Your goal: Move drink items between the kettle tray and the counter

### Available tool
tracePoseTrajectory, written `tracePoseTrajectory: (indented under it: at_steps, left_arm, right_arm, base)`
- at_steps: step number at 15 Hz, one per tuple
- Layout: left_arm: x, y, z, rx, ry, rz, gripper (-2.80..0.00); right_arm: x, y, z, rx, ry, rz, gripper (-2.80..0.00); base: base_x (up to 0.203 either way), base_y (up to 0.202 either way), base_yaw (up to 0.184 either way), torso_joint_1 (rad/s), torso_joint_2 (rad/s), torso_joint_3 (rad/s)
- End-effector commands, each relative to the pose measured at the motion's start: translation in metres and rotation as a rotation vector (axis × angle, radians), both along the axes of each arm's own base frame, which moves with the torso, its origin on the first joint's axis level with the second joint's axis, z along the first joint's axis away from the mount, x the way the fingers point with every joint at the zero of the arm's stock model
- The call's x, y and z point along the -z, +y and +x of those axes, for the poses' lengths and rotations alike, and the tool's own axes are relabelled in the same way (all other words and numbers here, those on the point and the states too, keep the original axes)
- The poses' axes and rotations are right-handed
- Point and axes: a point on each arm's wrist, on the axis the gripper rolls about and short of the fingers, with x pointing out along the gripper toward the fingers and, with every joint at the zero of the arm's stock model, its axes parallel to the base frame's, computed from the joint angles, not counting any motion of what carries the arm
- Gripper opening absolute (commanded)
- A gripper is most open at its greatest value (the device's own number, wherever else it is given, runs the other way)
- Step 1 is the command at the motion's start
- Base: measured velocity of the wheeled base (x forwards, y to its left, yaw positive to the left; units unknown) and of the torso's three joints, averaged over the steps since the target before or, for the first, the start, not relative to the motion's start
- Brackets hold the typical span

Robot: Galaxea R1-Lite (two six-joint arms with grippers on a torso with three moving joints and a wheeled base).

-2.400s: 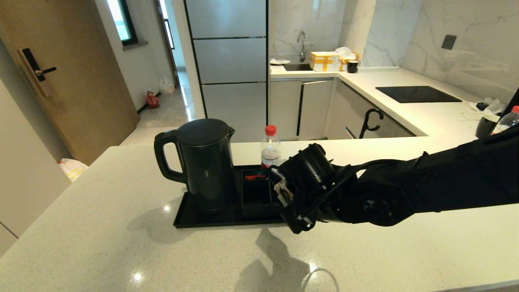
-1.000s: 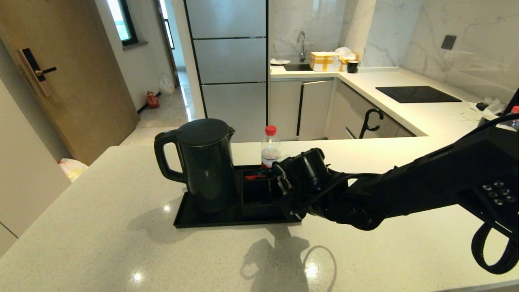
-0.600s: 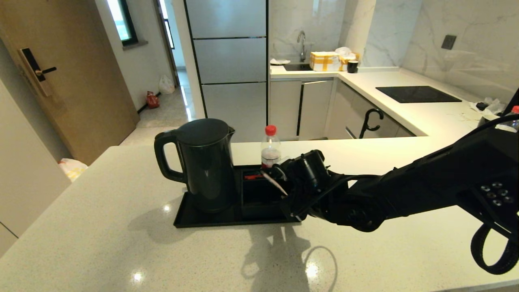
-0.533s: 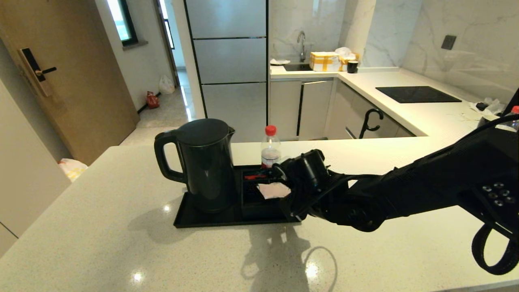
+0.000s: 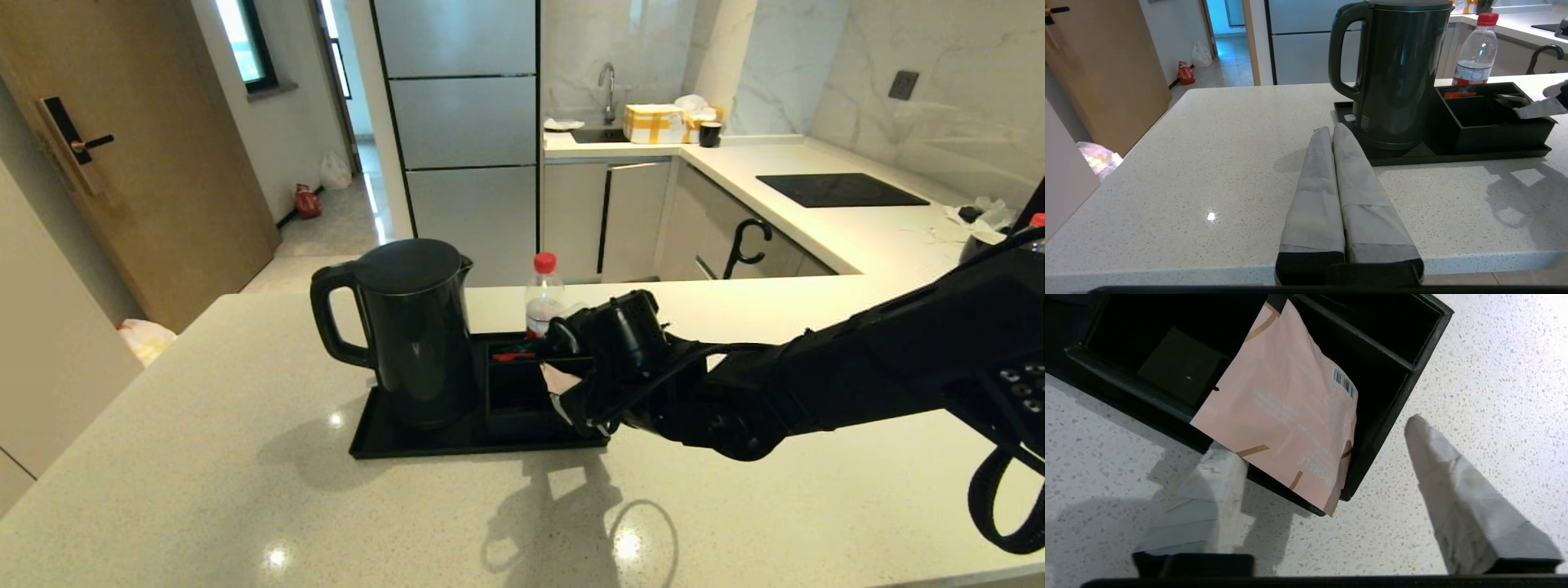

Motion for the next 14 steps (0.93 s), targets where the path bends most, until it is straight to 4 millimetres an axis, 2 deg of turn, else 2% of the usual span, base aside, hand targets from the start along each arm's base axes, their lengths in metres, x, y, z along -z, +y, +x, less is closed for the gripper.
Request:
tracePoseTrajectory:
  at_steps: [1,4,7,9,12,13,14]
  left_arm:
    - [0.011,0.0,0.003,-0.001,0.037,0.0,-2.8]
    - [0.011,0.0,0.003,-0.001,0.037,0.0,-2.8]
    - [0.011,0.0,0.003,-0.001,0.037,0.0,-2.8]
    - [0.011,0.0,0.003,-0.001,0.037,0.0,-2.8]
    - [0.011,0.0,0.003,-0.001,0.037,0.0,-2.8]
    - [0.011,0.0,0.003,-0.001,0.037,0.0,-2.8]
    - [0.011,0.0,0.003,-0.001,0.037,0.0,-2.8]
  right_arm:
    - [-0.015,-0.003,-0.004,0.0,-0.028,0.022,0.0]
    - [-0.049,-0.013,-0.018,0.002,-0.079,0.068,0.0]
    - [-0.071,-0.027,-0.032,0.044,-0.118,0.105,0.0]
    - [-0.076,-0.032,-0.038,0.071,-0.113,0.128,0.0]
    - [-0.105,-0.053,-0.06,0.154,-0.132,0.226,0.0]
    - [-0.109,-0.061,-0.063,0.204,-0.143,0.234,-2.8]
    - [-0.112,-0.068,-0.065,0.262,-0.156,0.253,-2.8]
  base:
    - [0.0,0.0,0.0,0.0,0.0,0.0]
    - [0.0,0.0,0.0,0.0,0.0,0.0]
    - [0.0,0.0,0.0,0.0,0.0,0.0]
    - [0.0,0.0,0.0,0.0,0.0,0.0]
    - [0.0,0.0,0.0,0.0,0.0,0.0]
    - [0.0,0.0,0.0,0.0,0.0,0.0]
    - [0.0,0.0,0.0,0.0,0.0,0.0]
